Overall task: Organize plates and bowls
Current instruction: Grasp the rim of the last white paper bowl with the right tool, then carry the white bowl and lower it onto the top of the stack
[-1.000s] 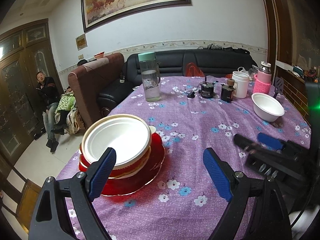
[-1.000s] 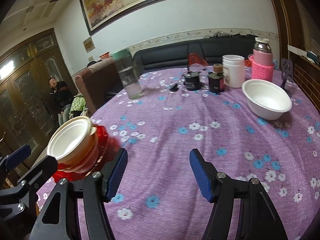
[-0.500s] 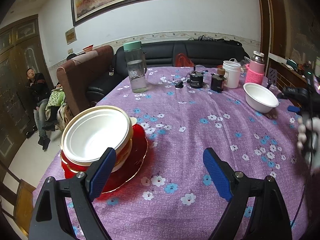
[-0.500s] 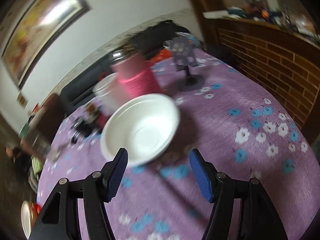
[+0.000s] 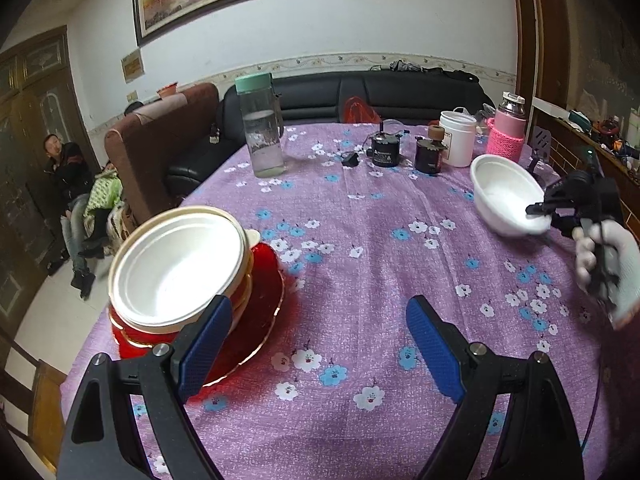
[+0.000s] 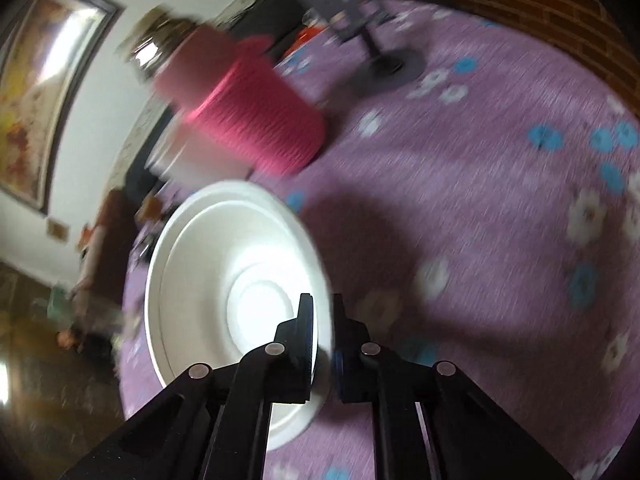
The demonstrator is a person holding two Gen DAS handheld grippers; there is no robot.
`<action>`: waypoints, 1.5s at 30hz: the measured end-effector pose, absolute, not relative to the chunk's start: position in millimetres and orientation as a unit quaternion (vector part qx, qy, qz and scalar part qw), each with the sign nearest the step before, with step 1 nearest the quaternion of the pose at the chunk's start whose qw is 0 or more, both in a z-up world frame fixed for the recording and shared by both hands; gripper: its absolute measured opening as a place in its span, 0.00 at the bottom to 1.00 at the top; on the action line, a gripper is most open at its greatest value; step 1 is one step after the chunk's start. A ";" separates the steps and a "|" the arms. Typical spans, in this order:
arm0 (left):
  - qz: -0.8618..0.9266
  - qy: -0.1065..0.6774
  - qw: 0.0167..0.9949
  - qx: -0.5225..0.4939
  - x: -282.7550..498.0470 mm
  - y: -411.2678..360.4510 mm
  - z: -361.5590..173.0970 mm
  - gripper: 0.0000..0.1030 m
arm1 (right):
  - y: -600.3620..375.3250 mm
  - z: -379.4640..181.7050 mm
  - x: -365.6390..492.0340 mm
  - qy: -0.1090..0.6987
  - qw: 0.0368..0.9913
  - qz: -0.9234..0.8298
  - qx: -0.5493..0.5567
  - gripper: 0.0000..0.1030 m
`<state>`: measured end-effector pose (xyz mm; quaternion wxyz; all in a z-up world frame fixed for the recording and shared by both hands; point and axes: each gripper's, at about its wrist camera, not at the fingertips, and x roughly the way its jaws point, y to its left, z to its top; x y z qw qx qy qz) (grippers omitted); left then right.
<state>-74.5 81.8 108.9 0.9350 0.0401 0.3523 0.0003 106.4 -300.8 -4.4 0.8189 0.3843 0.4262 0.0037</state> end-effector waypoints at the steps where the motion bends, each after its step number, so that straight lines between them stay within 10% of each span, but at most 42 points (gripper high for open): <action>1: -0.003 0.356 0.934 0.035 -73.1 82.2 108.5 0.86 | -292.2 -1.9 99.4 0.436 0.816 0.022 0.379 0.07; 28: -0.110 0.491 0.864 -0.022 32.1 -11.5 37.6 0.67 | -198.3 -3.7 23.9 0.451 0.869 0.088 0.185 0.23; 32: -0.118 0.515 0.849 -0.011 33.6 -16.0 27.8 0.15 | -188.1 -0.9 20.9 0.436 0.882 0.083 0.160 0.09; 45: -0.002 0.409 0.913 -0.013 -27.6 103.0 123.6 0.16 | -72.2 76.5 10.0 0.356 0.904 0.204 0.120 0.10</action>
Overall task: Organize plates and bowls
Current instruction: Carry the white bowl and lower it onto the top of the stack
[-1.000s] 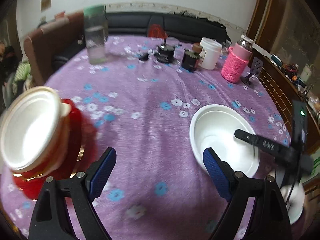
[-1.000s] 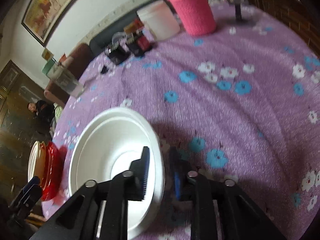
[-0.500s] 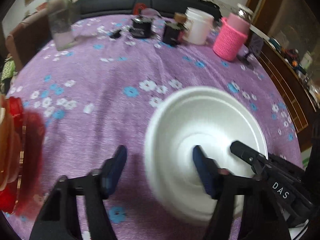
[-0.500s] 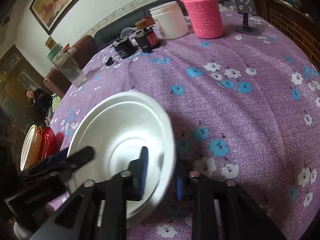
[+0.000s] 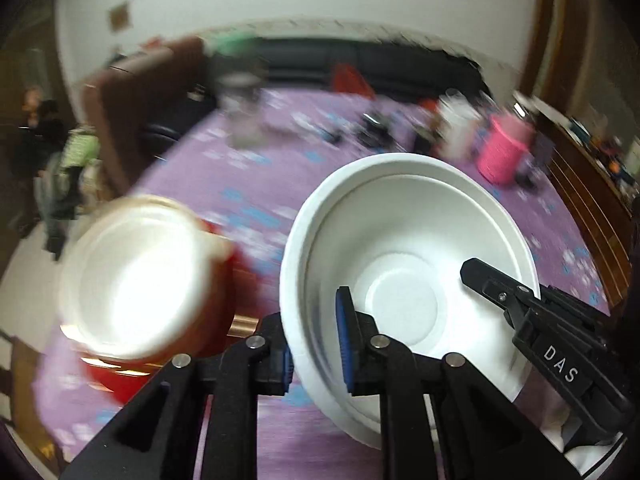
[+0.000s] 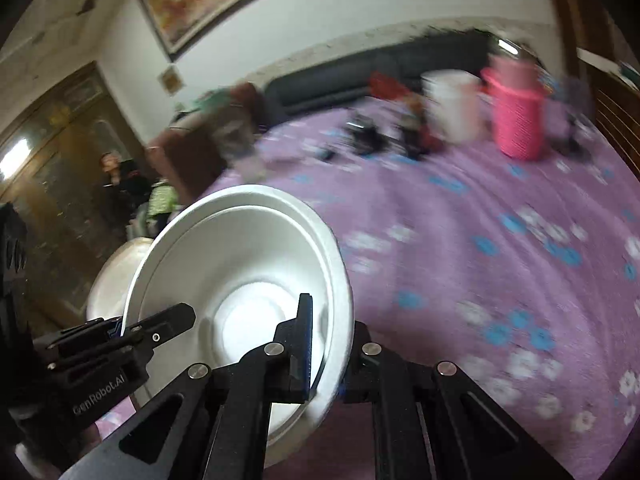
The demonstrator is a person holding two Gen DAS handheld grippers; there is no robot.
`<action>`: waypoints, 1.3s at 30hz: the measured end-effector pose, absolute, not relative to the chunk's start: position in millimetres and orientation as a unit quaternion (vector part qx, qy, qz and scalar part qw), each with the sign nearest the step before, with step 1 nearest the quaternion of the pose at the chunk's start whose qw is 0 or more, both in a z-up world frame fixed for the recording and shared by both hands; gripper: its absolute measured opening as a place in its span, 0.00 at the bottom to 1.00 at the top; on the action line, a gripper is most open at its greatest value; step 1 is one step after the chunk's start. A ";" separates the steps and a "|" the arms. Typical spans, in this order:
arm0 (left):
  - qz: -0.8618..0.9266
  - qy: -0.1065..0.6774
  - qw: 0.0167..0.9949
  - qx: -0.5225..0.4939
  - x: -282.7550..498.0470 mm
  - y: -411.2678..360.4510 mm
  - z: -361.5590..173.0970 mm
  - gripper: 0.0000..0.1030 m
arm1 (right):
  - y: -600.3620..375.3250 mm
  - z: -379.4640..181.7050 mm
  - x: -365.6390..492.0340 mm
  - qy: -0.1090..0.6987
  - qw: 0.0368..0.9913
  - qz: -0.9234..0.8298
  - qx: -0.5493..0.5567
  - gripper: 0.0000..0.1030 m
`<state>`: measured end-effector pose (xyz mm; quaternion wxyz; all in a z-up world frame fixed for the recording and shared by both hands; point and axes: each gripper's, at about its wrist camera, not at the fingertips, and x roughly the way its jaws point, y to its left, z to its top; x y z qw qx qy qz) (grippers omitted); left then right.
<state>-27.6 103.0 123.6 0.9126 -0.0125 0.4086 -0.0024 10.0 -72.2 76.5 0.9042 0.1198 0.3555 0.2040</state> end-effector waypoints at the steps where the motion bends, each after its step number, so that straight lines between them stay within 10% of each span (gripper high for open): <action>1: 0.010 0.403 0.915 -0.013 -29.7 113.8 129.3 0.17 | -56.3 83.1 11.2 0.353 0.903 0.216 0.112 0.10; 10: 0.139 0.402 0.904 -0.047 -17.9 243.6 134.3 0.17 | 92.4 88.4 44.8 0.400 0.865 0.294 0.071 0.10; 21: 0.133 0.382 0.910 -0.088 -33.2 284.0 133.9 0.51 | 118.6 71.7 65.9 0.394 0.881 0.257 0.049 0.11; 26: 0.128 0.343 0.925 -0.099 -64.8 277.5 150.9 0.60 | 113.4 76.6 58.9 0.366 0.891 0.255 0.079 0.54; 31: 0.144 0.288 0.943 -0.089 -99.8 264.4 168.6 0.65 | 97.8 90.3 41.4 0.331 0.902 0.255 0.108 0.58; 39: 0.227 0.114 0.967 -0.008 -167.1 202.2 180.3 0.98 | 58.4 108.4 -36.2 0.232 0.944 0.217 0.087 0.67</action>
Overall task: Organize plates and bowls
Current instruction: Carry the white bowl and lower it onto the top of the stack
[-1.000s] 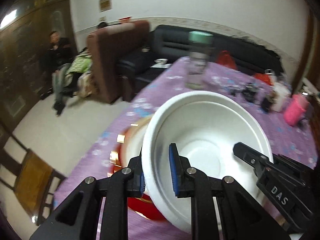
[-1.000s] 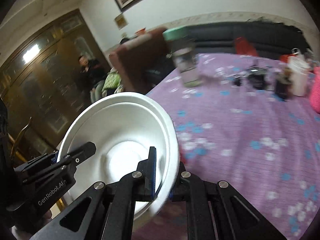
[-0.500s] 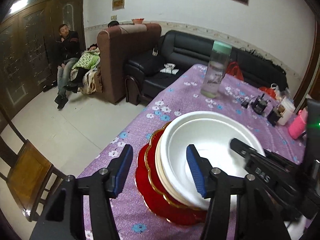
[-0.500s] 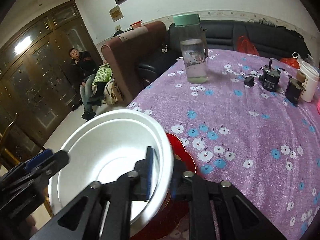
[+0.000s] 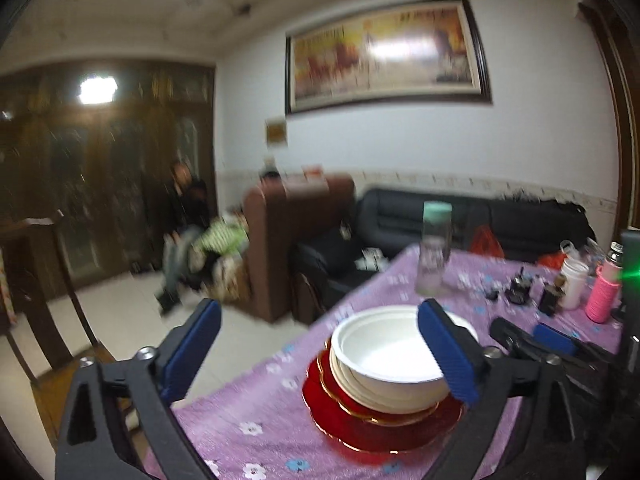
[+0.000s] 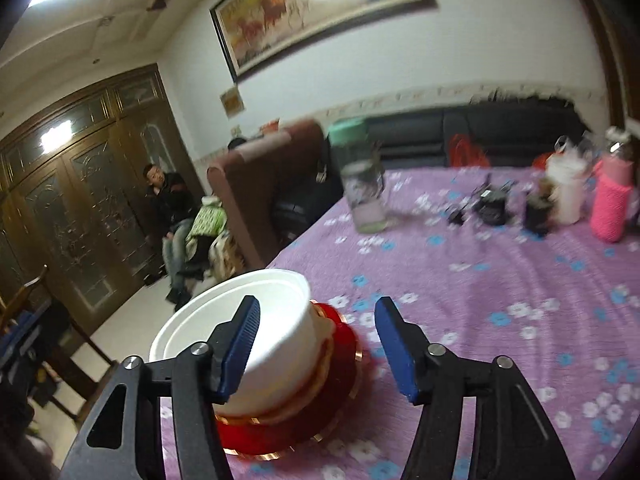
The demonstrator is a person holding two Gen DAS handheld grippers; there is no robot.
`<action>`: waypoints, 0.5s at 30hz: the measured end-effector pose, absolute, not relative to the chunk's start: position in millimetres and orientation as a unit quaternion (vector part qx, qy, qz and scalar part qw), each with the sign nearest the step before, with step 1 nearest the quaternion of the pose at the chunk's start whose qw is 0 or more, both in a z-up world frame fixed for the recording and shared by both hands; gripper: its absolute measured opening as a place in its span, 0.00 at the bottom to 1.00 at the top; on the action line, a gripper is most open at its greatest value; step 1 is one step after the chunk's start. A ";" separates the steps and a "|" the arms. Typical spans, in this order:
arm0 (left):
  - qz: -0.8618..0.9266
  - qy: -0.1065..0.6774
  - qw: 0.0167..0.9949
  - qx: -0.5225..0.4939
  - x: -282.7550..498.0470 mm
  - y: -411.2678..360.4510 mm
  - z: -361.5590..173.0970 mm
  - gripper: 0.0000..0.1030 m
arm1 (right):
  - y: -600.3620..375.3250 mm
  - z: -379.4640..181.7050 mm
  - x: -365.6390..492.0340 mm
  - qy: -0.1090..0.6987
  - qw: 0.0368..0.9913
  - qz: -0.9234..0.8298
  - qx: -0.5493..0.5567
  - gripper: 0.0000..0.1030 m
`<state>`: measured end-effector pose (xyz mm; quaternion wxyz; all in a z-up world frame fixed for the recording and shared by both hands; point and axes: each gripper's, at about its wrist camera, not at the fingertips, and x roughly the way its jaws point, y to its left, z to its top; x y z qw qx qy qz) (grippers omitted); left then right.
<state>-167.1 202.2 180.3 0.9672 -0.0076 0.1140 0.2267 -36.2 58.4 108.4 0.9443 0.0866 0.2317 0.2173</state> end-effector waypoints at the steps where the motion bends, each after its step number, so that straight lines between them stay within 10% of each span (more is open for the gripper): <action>1: 0.226 0.106 0.968 -0.002 -171.1 196.1 179.2 1.00 | 53.2 108.2 -47.5 0.219 0.949 0.209 0.084 0.71; 15: 0.177 0.160 0.971 -0.004 -165.0 158.1 165.3 1.00 | 16.0 76.5 -85.6 0.225 0.961 0.136 0.088 0.82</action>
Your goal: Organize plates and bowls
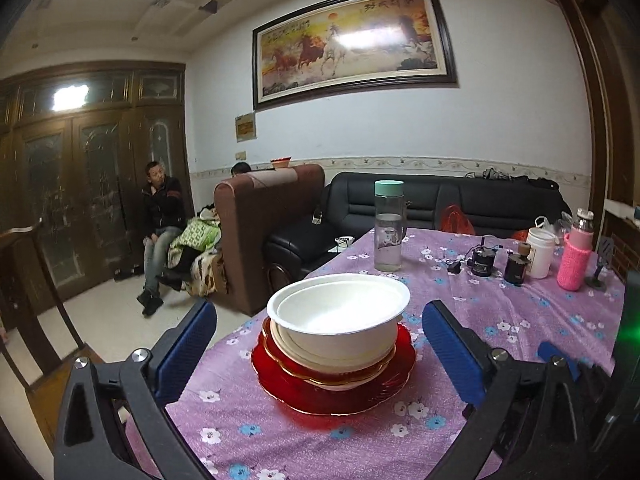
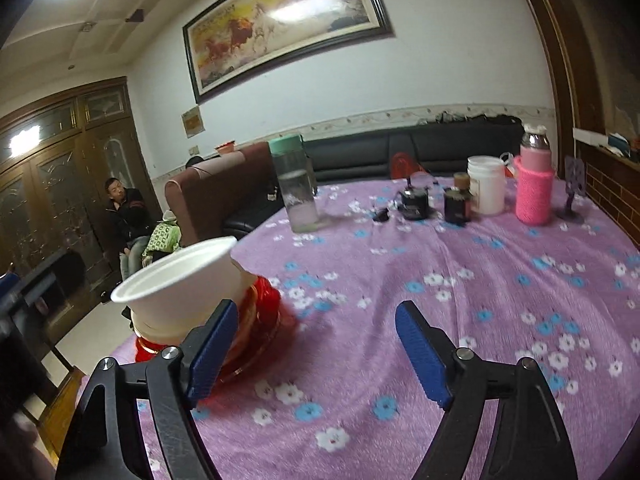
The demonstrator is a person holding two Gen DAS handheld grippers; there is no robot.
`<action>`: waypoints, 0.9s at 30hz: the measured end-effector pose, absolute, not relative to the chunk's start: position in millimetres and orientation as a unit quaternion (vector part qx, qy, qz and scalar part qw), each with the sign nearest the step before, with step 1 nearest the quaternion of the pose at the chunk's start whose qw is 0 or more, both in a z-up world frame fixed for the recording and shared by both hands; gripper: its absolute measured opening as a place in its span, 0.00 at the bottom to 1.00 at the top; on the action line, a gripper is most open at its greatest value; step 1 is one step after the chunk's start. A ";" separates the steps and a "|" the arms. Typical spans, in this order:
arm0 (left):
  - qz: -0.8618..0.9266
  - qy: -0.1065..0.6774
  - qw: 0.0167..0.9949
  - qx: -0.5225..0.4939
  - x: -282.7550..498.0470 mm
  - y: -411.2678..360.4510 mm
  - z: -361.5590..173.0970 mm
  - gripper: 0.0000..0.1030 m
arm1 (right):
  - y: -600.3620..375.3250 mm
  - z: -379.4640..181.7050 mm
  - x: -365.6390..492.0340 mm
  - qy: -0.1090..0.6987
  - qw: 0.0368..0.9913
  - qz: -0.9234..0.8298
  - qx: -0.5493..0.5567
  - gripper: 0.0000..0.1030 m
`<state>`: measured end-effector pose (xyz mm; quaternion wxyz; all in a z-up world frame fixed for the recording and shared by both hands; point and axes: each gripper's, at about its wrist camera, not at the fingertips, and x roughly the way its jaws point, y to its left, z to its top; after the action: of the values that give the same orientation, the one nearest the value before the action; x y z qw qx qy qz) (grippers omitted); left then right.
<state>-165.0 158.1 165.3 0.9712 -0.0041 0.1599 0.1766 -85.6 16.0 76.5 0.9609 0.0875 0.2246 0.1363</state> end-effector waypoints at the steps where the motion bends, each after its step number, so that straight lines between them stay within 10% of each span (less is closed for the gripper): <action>1: 0.178 0.161 0.971 -0.011 -165.6 158.8 165.8 1.00 | 15.5 73.8 -85.6 0.227 0.960 0.136 0.088 0.82; 27: 0.194 0.235 0.951 -0.045 -146.6 181.6 138.6 1.00 | 41.6 49.5 -97.6 0.210 0.973 0.095 0.009 0.88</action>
<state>-146.6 181.6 138.6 0.9513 -0.0446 0.2353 0.1943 -97.6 41.6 49.5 0.9731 0.0087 0.2100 0.0946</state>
